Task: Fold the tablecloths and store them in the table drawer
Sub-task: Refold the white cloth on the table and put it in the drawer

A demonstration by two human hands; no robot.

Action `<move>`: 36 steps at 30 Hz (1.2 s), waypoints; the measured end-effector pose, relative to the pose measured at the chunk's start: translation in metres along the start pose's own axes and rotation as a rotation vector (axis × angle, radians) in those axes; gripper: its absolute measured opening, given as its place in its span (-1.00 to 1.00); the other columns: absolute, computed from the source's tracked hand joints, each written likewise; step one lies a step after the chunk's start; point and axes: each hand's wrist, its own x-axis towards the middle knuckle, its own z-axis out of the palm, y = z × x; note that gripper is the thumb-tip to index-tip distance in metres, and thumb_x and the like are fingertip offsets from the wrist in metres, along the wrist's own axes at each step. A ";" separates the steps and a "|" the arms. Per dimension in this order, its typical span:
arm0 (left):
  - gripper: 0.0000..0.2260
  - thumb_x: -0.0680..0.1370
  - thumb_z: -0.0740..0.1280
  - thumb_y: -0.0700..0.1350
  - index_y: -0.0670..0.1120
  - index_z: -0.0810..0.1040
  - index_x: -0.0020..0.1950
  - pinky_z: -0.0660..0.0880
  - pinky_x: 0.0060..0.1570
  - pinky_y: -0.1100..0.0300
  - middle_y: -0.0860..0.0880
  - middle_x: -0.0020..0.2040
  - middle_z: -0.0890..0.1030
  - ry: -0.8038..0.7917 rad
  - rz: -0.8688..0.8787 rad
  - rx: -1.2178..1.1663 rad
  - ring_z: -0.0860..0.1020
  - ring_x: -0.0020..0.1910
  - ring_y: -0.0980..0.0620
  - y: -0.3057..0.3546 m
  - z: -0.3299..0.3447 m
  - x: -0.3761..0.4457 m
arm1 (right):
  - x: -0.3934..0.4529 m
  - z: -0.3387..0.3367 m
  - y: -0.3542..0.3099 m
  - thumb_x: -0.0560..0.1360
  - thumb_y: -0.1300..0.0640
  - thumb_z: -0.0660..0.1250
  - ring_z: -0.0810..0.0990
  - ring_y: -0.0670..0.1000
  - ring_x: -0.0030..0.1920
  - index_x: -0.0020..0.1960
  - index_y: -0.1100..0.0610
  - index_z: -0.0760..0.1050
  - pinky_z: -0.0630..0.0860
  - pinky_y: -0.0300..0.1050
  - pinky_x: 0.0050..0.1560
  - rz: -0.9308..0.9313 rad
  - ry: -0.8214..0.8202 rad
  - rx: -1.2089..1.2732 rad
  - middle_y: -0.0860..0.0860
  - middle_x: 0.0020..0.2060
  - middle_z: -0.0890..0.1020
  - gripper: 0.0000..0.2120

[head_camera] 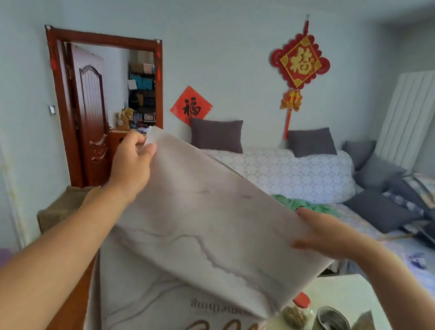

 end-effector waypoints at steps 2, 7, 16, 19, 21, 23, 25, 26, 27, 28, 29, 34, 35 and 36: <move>-0.94 0.64 0.30 -0.12 -0.08 0.47 0.00 0.44 -0.12 0.08 -0.01 -0.15 0.55 0.000 0.001 -0.015 0.51 -0.18 0.02 -0.001 0.005 0.003 | -0.001 0.030 0.026 0.45 -0.14 0.46 0.58 0.14 0.04 0.27 0.04 0.37 0.51 0.05 0.08 0.093 0.107 0.029 0.04 0.03 0.61 -0.48; -0.94 0.68 0.26 -0.10 -0.07 0.45 0.07 0.43 -0.14 0.17 0.01 -0.12 0.50 0.047 -0.028 -0.032 0.48 -0.16 0.06 0.000 0.011 0.002 | -0.014 0.049 0.062 0.44 0.11 0.48 0.59 0.08 -0.13 0.01 -0.07 0.40 0.53 0.01 -0.14 0.140 0.373 0.439 -0.02 -0.11 0.63 -0.71; -0.95 0.69 0.25 -0.11 -0.07 0.46 0.10 0.36 -0.25 0.28 0.09 -0.17 0.51 0.082 -0.100 -0.086 0.46 -0.23 0.19 -0.010 -0.003 0.003 | -0.040 0.048 0.073 0.43 0.11 0.55 0.68 -0.12 -0.14 -0.04 -0.03 0.62 0.54 -0.16 -0.13 -0.045 0.377 0.513 -0.18 -0.07 0.69 -0.83; -0.95 0.69 0.25 -0.12 -0.07 0.46 0.12 0.36 -0.27 0.37 0.11 -0.17 0.50 0.092 -0.114 -0.127 0.47 -0.24 0.21 -0.010 -0.008 0.001 | -0.048 0.043 0.073 0.48 0.15 0.51 0.66 -0.21 -0.19 -0.04 -0.18 0.63 0.52 -0.32 -0.12 -0.069 0.130 0.356 -0.19 -0.22 0.71 -0.79; -0.95 0.69 0.25 -0.11 -0.06 0.46 0.13 0.38 -0.23 0.36 0.11 -0.15 0.52 0.099 -0.129 -0.133 0.48 -0.20 0.20 -0.015 -0.011 0.001 | -0.045 0.037 0.069 0.53 0.14 0.44 0.64 -0.17 -0.22 -0.16 -0.23 0.56 0.54 -0.26 -0.13 -0.051 0.107 0.218 -0.13 -0.27 0.69 -0.74; -0.94 0.69 0.25 -0.10 -0.04 0.46 0.14 0.42 -0.14 0.26 0.05 -0.09 0.54 0.144 -0.151 -0.138 0.50 -0.13 0.14 -0.021 -0.020 0.006 | -0.035 0.018 0.054 0.56 0.10 0.40 0.61 -0.11 -0.21 -0.25 -0.19 0.47 0.54 -0.08 -0.10 -0.094 0.185 0.096 -0.10 -0.27 0.66 -0.72; -0.90 0.67 0.25 -0.07 -0.04 0.46 0.16 0.44 0.00 0.15 -0.03 0.02 0.54 0.241 -0.183 -0.122 0.50 -0.02 0.03 -0.026 -0.035 0.020 | -0.024 -0.010 0.021 0.57 0.10 0.38 0.58 -0.08 -0.20 -0.22 -0.09 0.49 0.49 -0.04 -0.12 -0.192 0.315 0.118 -0.09 -0.25 0.62 -0.78; -0.86 0.66 0.25 -0.06 -0.07 0.47 0.18 0.42 0.03 0.13 -0.05 0.05 0.53 0.287 -0.192 -0.111 0.49 0.02 0.01 -0.028 -0.046 0.029 | -0.018 -0.024 0.001 0.58 0.11 0.38 0.56 -0.07 -0.18 -0.21 -0.04 0.50 0.48 -0.04 -0.12 -0.247 0.380 0.148 -0.08 -0.24 0.61 -0.80; -0.81 0.65 0.24 -0.06 -0.11 0.48 0.21 0.40 0.02 0.13 -0.07 0.06 0.52 0.321 -0.205 -0.093 0.48 0.03 -0.02 -0.030 -0.055 0.037 | -0.009 -0.039 -0.019 0.59 0.12 0.36 0.55 -0.05 -0.17 -0.20 0.01 0.50 0.45 -0.04 -0.11 -0.298 0.416 0.164 -0.07 -0.23 0.60 -0.81; -0.79 0.65 0.23 -0.08 -0.14 0.48 0.22 0.38 0.01 0.13 -0.08 0.05 0.50 0.334 -0.217 -0.067 0.47 0.03 -0.03 -0.036 -0.065 0.042 | 0.000 -0.054 -0.036 0.61 0.12 0.33 0.53 -0.02 -0.17 -0.19 0.06 0.49 0.43 -0.03 -0.12 -0.331 0.401 0.120 -0.05 -0.23 0.59 -0.81; -0.82 0.64 0.23 -0.09 -0.14 0.48 0.19 0.37 -0.01 0.12 -0.09 0.04 0.49 0.329 -0.233 -0.031 0.46 0.01 -0.04 -0.042 -0.073 0.044 | 0.008 -0.068 -0.052 0.62 0.11 0.30 0.52 0.01 -0.18 -0.18 0.11 0.48 0.39 -0.02 -0.15 -0.347 0.361 0.029 -0.04 -0.24 0.57 -0.79; -0.87 0.65 0.25 -0.09 -0.06 0.47 0.18 0.38 -0.02 0.10 -0.10 0.05 0.50 0.417 -0.377 -0.059 0.48 0.03 -0.06 -0.075 -0.102 0.050 | 0.038 -0.121 -0.082 0.61 0.14 0.29 0.53 0.12 -0.15 -0.24 0.11 0.48 0.37 -0.06 -0.12 -0.282 0.467 -0.065 -0.03 -0.29 0.53 -0.76; -0.87 0.65 0.25 -0.10 -0.05 0.46 0.19 0.38 -0.01 0.09 -0.10 0.07 0.49 0.407 -0.392 -0.064 0.47 0.03 -0.05 -0.077 -0.105 0.052 | 0.041 -0.124 -0.090 0.61 0.16 0.28 0.54 0.10 -0.15 -0.21 0.11 0.49 0.43 -0.04 -0.10 -0.295 0.485 -0.043 -0.02 -0.26 0.55 -0.78; -0.88 0.64 0.26 -0.11 -0.04 0.44 0.17 0.39 -0.01 0.07 -0.11 0.08 0.49 0.385 -0.409 -0.058 0.47 0.04 -0.07 -0.080 -0.106 0.051 | 0.043 -0.127 -0.098 0.61 0.18 0.28 0.55 0.08 -0.14 -0.22 0.08 0.49 0.48 -0.02 -0.08 -0.304 0.438 -0.062 -0.01 -0.24 0.56 -0.78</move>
